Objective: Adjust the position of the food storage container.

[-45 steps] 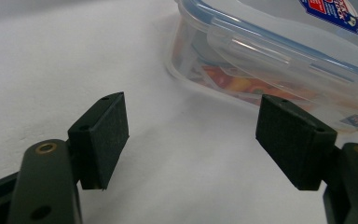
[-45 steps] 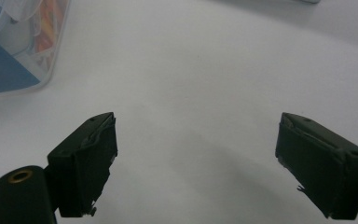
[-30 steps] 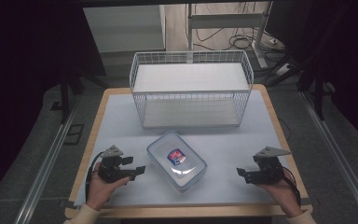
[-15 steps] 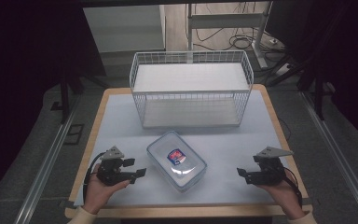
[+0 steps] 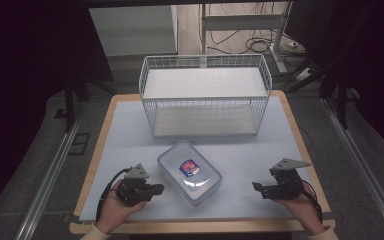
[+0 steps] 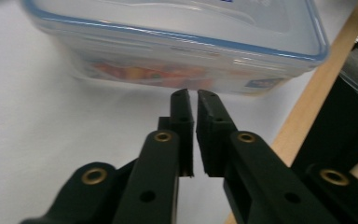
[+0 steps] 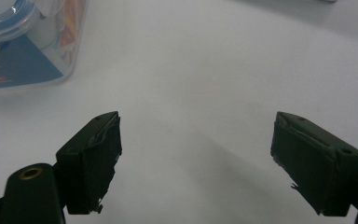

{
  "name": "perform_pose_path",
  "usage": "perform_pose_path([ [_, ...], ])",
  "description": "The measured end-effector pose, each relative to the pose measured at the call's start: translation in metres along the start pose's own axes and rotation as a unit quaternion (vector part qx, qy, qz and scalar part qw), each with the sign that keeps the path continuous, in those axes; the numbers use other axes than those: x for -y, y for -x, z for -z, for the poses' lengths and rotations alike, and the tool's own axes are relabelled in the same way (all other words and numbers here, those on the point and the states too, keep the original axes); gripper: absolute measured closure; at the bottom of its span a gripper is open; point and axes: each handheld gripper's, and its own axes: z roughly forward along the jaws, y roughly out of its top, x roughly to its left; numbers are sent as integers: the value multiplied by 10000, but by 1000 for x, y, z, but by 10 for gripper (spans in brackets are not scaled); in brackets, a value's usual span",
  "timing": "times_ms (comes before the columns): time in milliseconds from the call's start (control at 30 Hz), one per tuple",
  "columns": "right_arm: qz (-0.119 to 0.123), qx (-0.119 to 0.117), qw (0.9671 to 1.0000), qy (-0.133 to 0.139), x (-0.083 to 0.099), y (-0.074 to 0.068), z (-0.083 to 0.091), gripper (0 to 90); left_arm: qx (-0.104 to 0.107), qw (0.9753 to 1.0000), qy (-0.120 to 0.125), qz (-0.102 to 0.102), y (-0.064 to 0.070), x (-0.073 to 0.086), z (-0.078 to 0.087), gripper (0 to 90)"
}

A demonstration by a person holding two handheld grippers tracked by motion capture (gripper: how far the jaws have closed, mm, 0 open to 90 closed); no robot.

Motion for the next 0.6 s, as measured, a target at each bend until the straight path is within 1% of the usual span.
perform_pose_path([
  [33,0,-3,10000,-2,0,0,0,161,44,10000,-42,-24,3,-1,-3,879],
  [67,0,-3,10000,-2,0,0,0,161,44,10000,-42,-24,3,-1,-3,885],
  [100,-1,-16,10000,-12,0,-1,0,161,108,9998,-108,-85,7,-2,-6,892],
  [167,-11,-19,10000,-21,0,-1,-1,161,174,9996,-162,-126,11,-2,-11,895],
  [200,-11,-19,10000,-21,0,-1,-1,161,174,9996,-162,-126,11,-2,-11,896],
  [233,-4,-24,10000,-31,0,-1,-1,162,230,9992,-244,-196,15,-3,-16,897],
  [267,6,-28,10000,-28,0,-1,-2,162,230,9992,-244,-196,15,-3,-16,897],
  [300,-8,-24,10000,-41,0,-1,-2,162,291,9987,-312,-266,18,-3,-21,898],
  [333,-8,-24,10000,-41,0,-1,-2,162,291,9987,-312,-266,18,-3,-21,898],
  [367,-14,-29,10000,-54,1,0,-2,162,339,9982,-367,-340,23,-3,-25,898],
  [400,-4,-31,10000,-46,1,0,-2,162,339,9982,-367,-340,23,-3,-25,898],
  [500,-10,-30,10000,-68,1,0,-2,162,408,9971,-442,-460,31,-4,-31,898],
  [600,-10,-38,10000,-59,1,-1,-2,162,436,9968,-444,-497,33,-5,-34,898],
])
